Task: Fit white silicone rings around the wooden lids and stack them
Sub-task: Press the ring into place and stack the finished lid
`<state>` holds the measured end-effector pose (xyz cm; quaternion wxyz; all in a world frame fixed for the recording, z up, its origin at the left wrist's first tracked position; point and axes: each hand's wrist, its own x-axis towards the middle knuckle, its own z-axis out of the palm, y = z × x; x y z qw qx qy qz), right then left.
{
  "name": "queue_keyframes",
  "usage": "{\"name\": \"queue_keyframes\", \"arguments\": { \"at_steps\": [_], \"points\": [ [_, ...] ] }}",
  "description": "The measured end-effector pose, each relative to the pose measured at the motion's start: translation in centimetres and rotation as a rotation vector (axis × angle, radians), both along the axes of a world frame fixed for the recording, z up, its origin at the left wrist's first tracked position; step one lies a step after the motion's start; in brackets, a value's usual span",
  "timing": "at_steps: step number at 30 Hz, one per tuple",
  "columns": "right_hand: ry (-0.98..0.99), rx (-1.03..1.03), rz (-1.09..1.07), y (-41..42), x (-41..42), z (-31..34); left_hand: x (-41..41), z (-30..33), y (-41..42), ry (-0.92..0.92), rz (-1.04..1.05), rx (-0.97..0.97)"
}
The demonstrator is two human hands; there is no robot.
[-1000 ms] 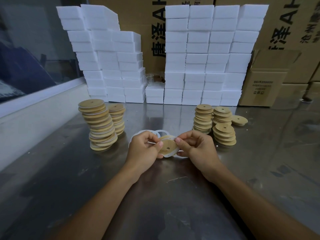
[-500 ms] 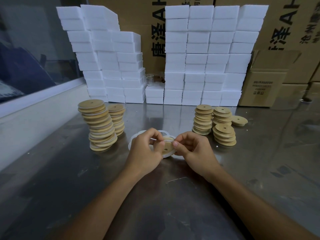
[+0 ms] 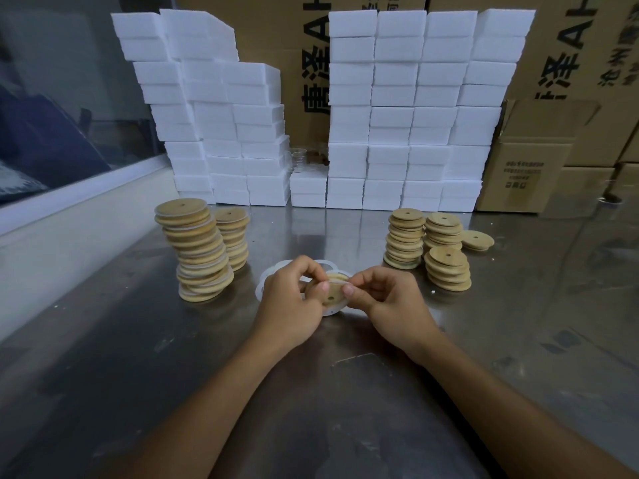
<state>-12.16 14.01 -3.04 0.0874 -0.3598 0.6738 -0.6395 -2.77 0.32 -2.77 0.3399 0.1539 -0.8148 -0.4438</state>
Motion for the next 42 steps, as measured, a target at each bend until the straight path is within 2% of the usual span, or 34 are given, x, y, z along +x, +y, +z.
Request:
{"name": "queue_keyframes", "arguments": {
  "at_steps": [5,10,14,22,27,32,34,38,42],
  "points": [
    [-0.085,0.002,0.0,0.0,-0.2,0.0,0.0,0.3,0.1,0.047,-0.021,0.18],
    [-0.038,0.072,-0.006,-0.3,0.0,0.0,0.0,0.5,0.0,0.085,-0.026,0.362],
    [-0.121,0.01,-0.059,-0.2,-0.1,0.0,-0.2,0.4,0.4,0.075,-0.067,0.455],
    [-0.339,-0.034,-0.048,0.3,-0.3,0.6,-0.4,0.2,0.6,0.055,-0.051,0.455],
    [-0.224,0.005,-0.035,0.3,0.0,0.5,-0.3,0.1,0.4,0.077,-0.059,0.37],
    [0.092,0.083,-0.076,0.2,0.4,0.5,0.2,0.3,-0.1,0.059,0.041,-0.213],
    [0.257,0.116,-0.104,0.1,0.7,0.4,0.3,0.3,0.1,0.066,-0.009,-0.3],
    [0.392,0.115,-0.097,0.0,1.0,0.3,0.2,0.1,0.2,0.052,-0.052,-0.299],
    [0.392,0.126,-0.106,-0.1,1.0,0.2,0.0,0.0,0.2,0.054,-0.04,-0.038]
  ]
}}
